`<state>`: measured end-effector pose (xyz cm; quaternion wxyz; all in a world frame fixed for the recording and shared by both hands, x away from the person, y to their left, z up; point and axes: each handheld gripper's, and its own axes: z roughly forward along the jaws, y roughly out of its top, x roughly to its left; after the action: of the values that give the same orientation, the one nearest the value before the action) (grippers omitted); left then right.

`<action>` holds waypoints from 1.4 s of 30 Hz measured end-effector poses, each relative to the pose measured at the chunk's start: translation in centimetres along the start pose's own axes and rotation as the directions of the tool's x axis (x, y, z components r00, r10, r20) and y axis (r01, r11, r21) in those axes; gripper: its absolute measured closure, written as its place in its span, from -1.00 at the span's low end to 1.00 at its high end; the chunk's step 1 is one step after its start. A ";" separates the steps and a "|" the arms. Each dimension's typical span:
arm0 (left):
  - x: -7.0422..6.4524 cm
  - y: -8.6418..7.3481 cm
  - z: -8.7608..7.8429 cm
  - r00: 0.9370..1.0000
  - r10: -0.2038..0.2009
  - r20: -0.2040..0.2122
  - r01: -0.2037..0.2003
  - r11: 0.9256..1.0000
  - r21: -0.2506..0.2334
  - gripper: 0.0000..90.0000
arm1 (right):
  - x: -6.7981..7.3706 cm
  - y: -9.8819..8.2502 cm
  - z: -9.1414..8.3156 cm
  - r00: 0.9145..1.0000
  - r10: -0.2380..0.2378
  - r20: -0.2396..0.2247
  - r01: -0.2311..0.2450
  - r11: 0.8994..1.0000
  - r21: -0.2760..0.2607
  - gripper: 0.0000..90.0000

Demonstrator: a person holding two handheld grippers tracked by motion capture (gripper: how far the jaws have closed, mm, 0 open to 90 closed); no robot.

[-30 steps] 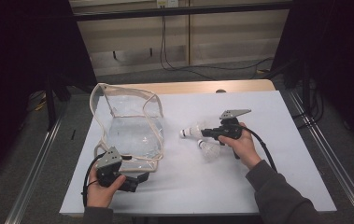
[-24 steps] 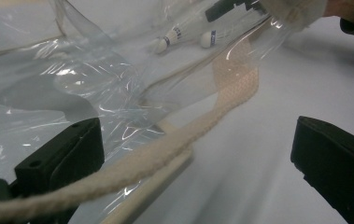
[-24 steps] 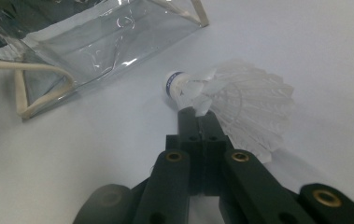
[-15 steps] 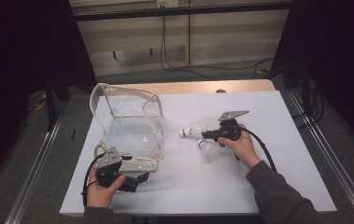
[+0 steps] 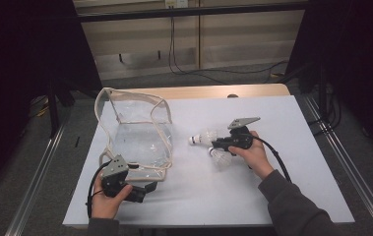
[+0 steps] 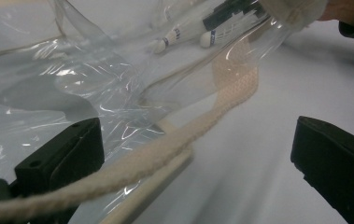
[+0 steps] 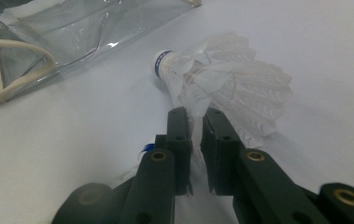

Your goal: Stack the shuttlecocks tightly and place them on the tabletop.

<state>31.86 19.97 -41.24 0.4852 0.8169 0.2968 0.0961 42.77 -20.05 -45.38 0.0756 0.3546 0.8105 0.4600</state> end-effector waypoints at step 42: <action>-0.1 0.0 0.0 1.000 0.007 -0.004 -0.007 1.000 0.006 -0.94 | 0.7 -0.1 -4.8 0.996 0.007 0.085 -0.002 0.998 -0.062 0.01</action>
<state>31.81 19.95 -41.22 0.4816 0.8192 0.2953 0.0986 40.04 -23.01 -42.61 0.1200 0.3731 0.7911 0.4696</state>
